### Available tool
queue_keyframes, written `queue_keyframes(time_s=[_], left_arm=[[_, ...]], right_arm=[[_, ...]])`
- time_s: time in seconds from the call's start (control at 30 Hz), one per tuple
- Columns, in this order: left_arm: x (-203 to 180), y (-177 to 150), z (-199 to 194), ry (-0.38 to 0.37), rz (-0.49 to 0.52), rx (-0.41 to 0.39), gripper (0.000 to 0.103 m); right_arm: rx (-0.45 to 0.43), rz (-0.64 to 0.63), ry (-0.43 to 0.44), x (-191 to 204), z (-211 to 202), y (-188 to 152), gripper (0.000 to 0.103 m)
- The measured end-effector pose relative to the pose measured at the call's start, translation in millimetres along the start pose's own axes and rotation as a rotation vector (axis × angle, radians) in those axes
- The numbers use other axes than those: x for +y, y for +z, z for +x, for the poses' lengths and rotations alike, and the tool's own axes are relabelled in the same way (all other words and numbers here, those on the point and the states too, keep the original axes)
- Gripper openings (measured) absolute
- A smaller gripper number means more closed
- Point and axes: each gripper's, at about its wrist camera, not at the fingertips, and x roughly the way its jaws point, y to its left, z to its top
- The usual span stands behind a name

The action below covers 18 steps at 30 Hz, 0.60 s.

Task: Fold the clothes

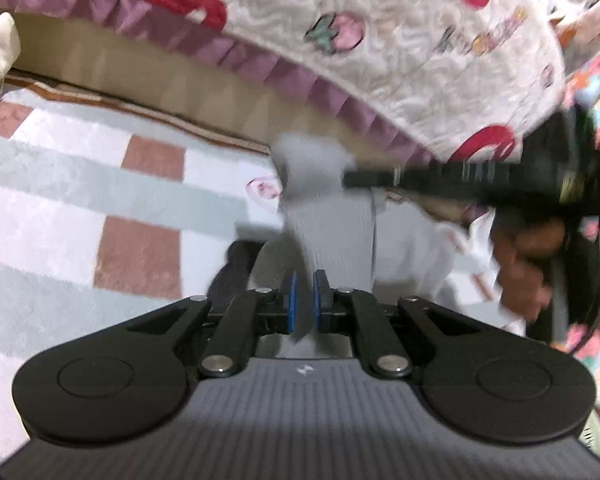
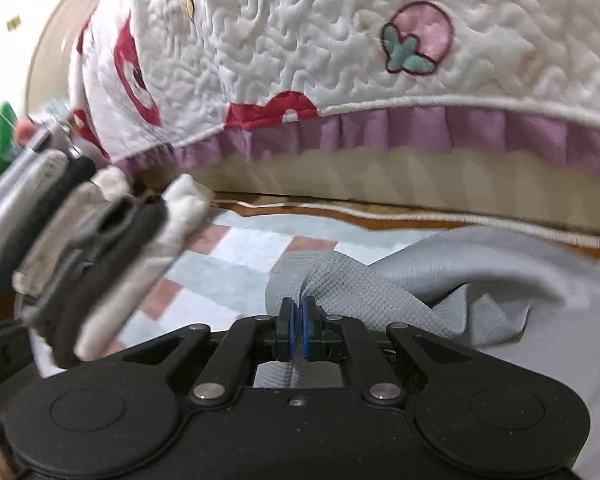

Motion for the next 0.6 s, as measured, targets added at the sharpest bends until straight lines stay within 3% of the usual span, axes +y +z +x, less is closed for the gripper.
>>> queue_keyframes(time_s=[0.13,0.27,0.5,0.6], left_arm=[[-6,-3,2,-0.032,0.018,0.016,0.009],[-7,-12,20,-0.019,0.012,0.078,0.009],[-5,-19,28,-0.052,-0.018,0.123,0.009],[-6,-18,29,-0.052,-0.02,0.126,0.009]], right_arm=[[0.113,0.083,-0.067,-15,1,-40,0.006],[0.132,0.122,-0.11,-20,-9,-65,0.006],[0.025,0.084,-0.112,-9,-55,-65,0.005],[0.038,0.097,-0.142,-12,-62,-71,0.005]])
